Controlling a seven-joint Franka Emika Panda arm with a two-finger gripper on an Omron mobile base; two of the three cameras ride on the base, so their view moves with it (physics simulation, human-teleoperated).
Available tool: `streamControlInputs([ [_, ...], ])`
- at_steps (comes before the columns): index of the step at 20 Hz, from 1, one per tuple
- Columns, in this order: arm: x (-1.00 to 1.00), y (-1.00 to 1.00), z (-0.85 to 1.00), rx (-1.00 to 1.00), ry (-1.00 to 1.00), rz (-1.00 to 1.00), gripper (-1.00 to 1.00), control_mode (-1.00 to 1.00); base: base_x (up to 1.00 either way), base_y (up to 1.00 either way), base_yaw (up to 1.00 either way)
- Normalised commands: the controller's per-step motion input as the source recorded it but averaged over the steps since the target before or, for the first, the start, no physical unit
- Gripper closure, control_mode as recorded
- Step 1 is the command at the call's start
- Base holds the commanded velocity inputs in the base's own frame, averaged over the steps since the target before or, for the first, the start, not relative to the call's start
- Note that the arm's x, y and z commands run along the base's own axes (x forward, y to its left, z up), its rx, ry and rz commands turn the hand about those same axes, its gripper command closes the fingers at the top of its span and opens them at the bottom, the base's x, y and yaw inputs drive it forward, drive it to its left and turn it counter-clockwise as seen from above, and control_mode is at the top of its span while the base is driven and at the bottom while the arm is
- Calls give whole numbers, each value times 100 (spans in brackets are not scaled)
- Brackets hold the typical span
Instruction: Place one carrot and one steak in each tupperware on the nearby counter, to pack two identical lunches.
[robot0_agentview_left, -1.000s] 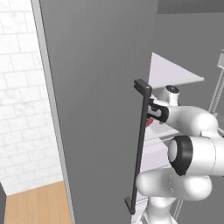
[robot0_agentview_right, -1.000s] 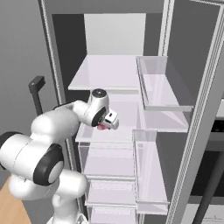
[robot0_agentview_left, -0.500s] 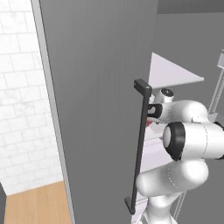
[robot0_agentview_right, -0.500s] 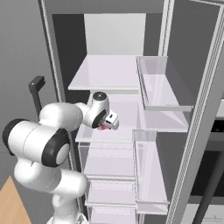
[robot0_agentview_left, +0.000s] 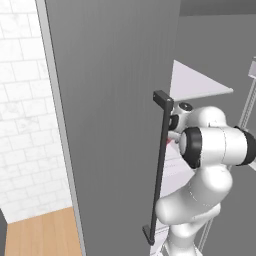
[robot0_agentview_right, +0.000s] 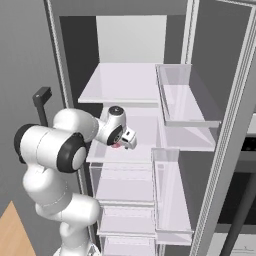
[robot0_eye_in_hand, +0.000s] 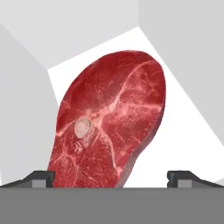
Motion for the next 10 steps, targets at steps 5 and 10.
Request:
streamControlInputs([
  [5,5,-1,-32,0,0,0,-100,-100,0,0,0],
  [10,-11,-34,-31,0,0,0,-100,-100,0,0,0],
])
